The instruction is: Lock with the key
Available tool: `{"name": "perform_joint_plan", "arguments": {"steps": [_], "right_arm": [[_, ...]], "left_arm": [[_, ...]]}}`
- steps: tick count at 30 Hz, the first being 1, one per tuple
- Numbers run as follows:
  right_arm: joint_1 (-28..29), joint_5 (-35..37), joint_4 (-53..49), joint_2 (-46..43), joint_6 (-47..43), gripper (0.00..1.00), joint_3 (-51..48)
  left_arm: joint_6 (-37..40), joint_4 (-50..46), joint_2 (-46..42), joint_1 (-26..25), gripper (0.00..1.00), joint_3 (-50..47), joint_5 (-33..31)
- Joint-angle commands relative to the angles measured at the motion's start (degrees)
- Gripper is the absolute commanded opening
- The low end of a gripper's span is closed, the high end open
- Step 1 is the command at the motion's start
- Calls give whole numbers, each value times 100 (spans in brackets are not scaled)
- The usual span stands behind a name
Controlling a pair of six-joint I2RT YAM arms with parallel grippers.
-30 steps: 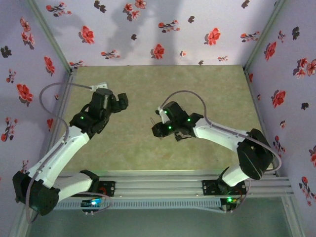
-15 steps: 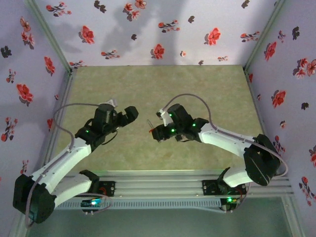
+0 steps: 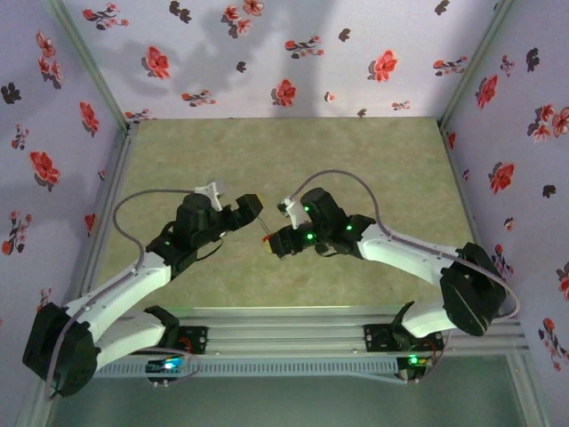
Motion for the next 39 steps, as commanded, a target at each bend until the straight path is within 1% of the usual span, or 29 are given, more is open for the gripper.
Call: {"name": "perform_joint_plan", "arguments": {"steps": [1,6,22,39], "right_arm": [[119,-222,227,-226,-120,0,-67],[141,-245,241,-193,-132,0,-65],[201,-312,282,-217,-152,0,-98],[220,-255,279,-192,-150,0,-100]], "left_arm": [[-185,701,129,-53,100,-188,206],[-347,1187,234,-79,100,-387,374],[-618,2166,465,-317,100,-747,714],[-1029,3085,258,-413,100,-1174,841]]}}
